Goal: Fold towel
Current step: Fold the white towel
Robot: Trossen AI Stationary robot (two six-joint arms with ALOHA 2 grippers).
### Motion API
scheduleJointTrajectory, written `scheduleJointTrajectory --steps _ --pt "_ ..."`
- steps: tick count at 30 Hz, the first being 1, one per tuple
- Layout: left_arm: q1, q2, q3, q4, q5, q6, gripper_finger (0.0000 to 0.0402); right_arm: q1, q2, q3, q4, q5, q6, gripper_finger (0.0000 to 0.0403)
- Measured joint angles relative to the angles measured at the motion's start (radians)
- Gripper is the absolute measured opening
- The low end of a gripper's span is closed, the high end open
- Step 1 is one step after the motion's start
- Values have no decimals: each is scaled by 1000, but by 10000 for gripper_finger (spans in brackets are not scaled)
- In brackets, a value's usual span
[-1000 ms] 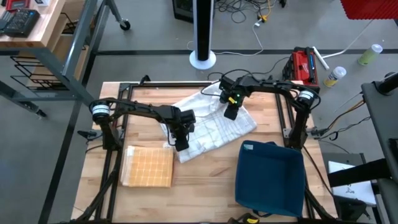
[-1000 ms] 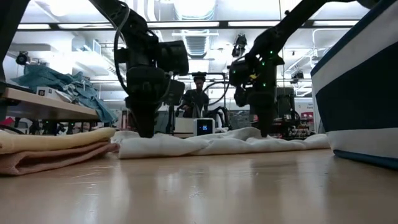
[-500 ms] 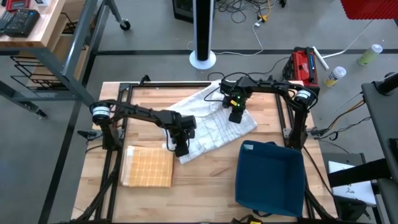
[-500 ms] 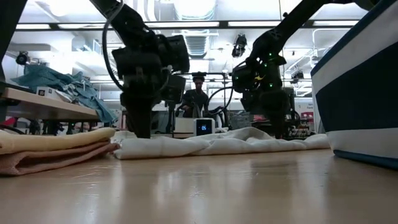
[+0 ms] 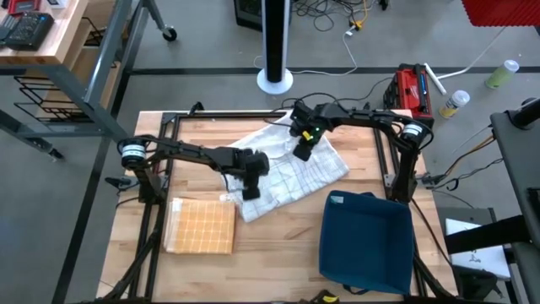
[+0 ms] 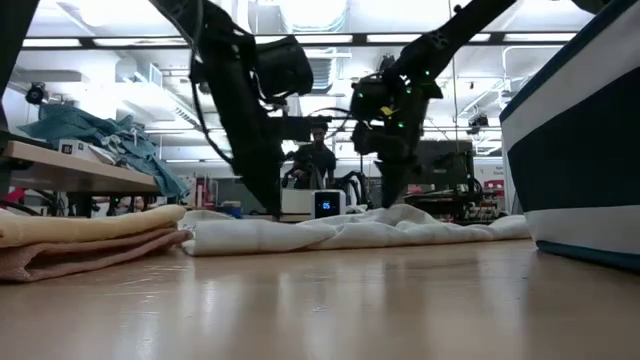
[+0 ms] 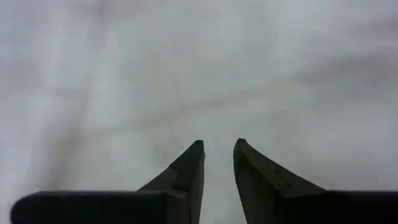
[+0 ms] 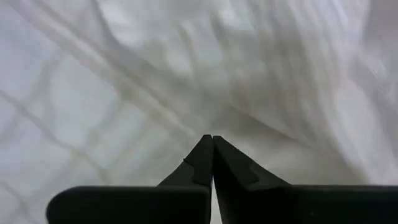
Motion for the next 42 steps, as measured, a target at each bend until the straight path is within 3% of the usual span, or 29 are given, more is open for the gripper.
scheduleJointTrajectory --steps 3,8,12,25,27,30,34,38,42 --pt "31 5 -7 73 -125 35 76 36 4 0 59 -2 27 0" --pt "78 17 -44 156 -51 13 76 104 4 1 105 2 75 0" --pt "77 32 -62 161 73 -10 76 154 5 1 135 1 102 0" --pt "-18 23 -116 301 662 -56 76 277 5 -22 202 5 186 0" --pt "-29 -3 -115 296 715 -53 76 291 5 -41 209 5 201 0" --pt "-29 -62 -117 219 627 -31 76 310 5 -85 239 4 209 0" --pt "-22 -155 -134 69 358 51 76 318 5 -132 310 2 247 0" --pt "3 -255 -167 38 84 66 76 320 5 -168 332 4 252 0" --pt "48 -349 -241 73 33 99 76 326 5 -212 356 -2 278 0"
